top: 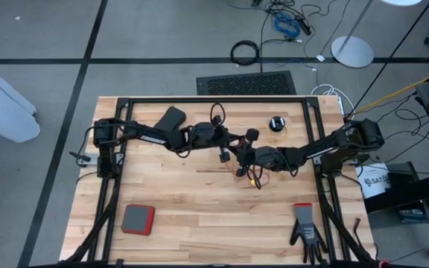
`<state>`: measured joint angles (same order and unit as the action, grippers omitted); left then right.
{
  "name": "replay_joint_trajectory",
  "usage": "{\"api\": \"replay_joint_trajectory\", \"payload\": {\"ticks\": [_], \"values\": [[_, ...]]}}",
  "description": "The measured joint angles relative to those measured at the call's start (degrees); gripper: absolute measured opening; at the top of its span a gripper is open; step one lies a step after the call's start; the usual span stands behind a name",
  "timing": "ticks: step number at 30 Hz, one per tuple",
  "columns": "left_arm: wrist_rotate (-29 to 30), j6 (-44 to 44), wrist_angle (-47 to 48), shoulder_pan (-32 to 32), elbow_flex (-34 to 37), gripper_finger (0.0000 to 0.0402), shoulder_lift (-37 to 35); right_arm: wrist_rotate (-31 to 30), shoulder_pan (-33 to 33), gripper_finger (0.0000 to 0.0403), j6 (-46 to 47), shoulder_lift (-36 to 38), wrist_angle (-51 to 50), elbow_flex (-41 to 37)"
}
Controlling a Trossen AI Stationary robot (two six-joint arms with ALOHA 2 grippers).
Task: Coil cords
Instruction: Coil the red wire on the spool
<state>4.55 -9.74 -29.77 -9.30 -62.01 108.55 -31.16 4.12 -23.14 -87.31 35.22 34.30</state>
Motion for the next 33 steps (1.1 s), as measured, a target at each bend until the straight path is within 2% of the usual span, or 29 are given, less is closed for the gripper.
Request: {"api": "replay_joint_trajectory", "payload": {"ticks": [10, 13, 18, 24, 28, 33], "values": [[-0.8, 2.0, -1.2, 0.0, 0.1, 0.0, 1.0, -0.2, -0.3, 0.0, 2.3, -2.8, 0.6, 0.0], [0.1, 3.3, -1.1, -0.3, 0.1, 0.0, 1.1, -4.0, 0.5, 0.0007, 2.2, -3.0, 0.4, 0.0], [2.0, 3.4, -1.6, -0.4, 0.1, 0.0, 1.1, -13.5, 3.7, 0.0063, -1.8, -2.8, 0.5, 0.0], [2.3, 3.5, -4.5, -1.6, 0.1, 0.0, 1.1, -24.1, 7.8, 0.0147, -0.8, -2.8, 0.2, 0.0], [1.4, 4.8, -6.5, -2.4, 0.1, 0.0, 1.1, -27.7, 10.9, 0.0182, 1.3, -2.8, 0.0, 0.0], [-0.6, 6.5, -9.7, -3.5, 0.1, 0.0, 1.1, -28.8, 13.2, 0.0194, 6.4, -2.7, -1.0, 0.0]]}}
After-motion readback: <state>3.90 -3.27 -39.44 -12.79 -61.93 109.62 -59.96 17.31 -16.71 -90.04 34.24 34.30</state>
